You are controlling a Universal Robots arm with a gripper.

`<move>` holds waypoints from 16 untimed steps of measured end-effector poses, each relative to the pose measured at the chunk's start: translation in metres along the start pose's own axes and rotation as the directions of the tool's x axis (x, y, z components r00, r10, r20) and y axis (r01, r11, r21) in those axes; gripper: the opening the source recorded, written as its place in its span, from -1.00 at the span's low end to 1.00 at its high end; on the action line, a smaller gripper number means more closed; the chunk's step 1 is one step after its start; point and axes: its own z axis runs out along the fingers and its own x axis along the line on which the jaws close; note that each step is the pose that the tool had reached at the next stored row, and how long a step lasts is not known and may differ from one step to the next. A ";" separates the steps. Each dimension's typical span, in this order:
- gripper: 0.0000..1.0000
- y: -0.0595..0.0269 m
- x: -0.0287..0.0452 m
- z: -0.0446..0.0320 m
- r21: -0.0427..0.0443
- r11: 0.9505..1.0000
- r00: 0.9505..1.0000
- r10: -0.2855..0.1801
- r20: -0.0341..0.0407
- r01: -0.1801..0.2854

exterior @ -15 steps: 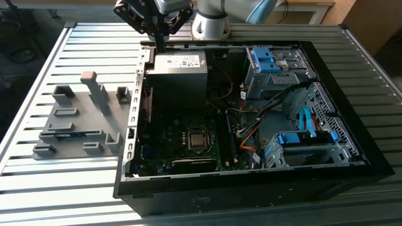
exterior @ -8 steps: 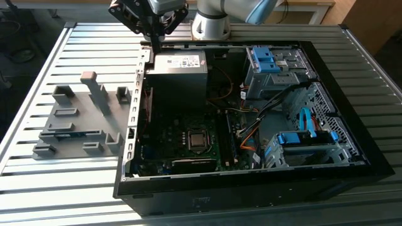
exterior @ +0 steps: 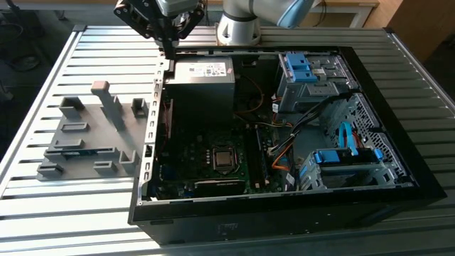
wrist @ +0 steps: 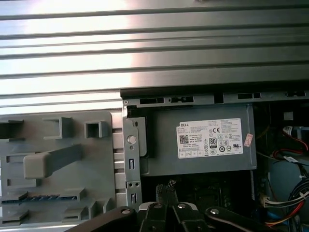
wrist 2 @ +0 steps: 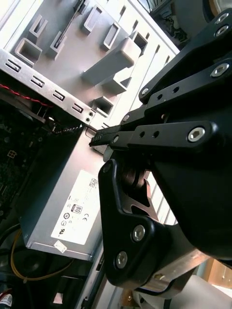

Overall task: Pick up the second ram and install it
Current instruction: 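Reach for the second ram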

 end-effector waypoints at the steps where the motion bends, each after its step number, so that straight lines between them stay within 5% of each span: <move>1: -0.79 -0.0001 0.0016 0.0000 0.000 1.000 1.000 0.000 0.000 0.000; 16: -0.79 -0.0014 0.0173 0.0000 0.000 1.000 1.000 0.000 0.000 0.000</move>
